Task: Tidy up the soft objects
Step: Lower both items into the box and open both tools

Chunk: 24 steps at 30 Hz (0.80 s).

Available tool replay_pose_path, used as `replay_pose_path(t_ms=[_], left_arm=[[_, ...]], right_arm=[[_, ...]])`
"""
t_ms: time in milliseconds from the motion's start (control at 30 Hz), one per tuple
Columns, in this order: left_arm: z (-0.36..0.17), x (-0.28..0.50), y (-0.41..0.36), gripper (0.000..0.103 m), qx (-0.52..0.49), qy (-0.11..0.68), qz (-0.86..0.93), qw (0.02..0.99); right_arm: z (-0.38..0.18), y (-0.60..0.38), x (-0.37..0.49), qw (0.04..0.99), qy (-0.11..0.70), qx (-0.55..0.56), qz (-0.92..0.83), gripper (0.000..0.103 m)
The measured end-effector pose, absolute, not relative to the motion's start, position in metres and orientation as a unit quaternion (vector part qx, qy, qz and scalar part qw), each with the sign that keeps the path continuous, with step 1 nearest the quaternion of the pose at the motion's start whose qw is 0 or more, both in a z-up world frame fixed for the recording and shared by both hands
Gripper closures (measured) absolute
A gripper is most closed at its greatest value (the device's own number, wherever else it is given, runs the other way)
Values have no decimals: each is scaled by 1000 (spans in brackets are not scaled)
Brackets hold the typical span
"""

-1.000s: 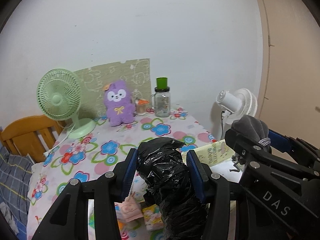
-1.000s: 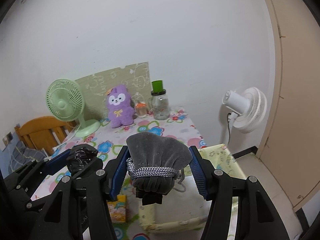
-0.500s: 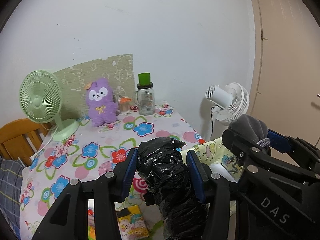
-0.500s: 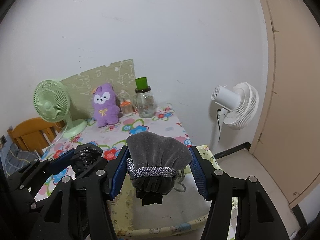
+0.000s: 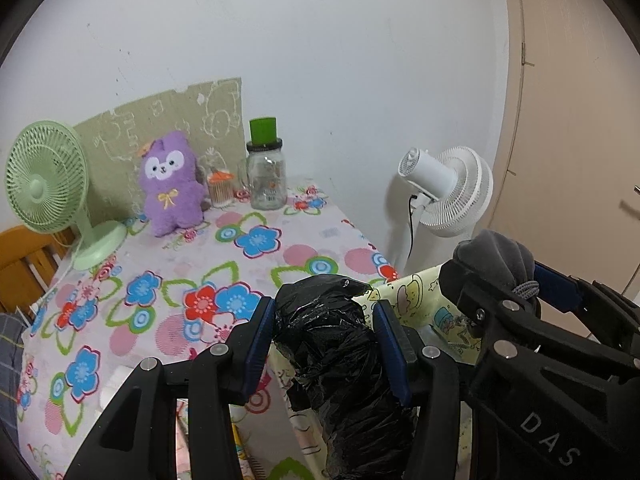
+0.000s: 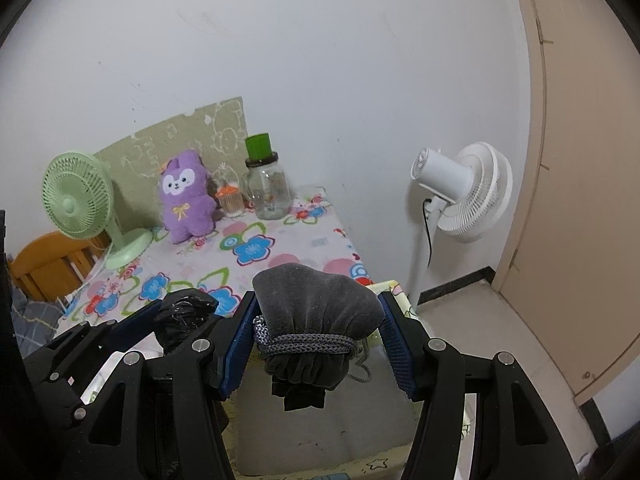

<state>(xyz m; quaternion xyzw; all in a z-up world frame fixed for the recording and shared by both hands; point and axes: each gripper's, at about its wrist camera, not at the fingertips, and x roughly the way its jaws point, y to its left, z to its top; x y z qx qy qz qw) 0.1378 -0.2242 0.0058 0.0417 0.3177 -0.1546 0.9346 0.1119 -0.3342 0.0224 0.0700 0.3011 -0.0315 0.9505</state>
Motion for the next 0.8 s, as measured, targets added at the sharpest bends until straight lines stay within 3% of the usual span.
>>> replay_pose_path(t_ms=[233,400,500,800], left_arm=[[-12,149,-229,48,37,342,-146,927],[-25,150,-229,37,43,357,-139,923],[-29,149,-228,29,49,358,-132,923],[-45,148,-225,29,72,371,-124,918]], right_arm=[[4,-334,123,943,324,71,-27,40],[-9,-333,126,938,338,78,-23,38],[-15,-334,127,935,343,85,-24,28],[-32,-328,127,928,360,89,-30,26]])
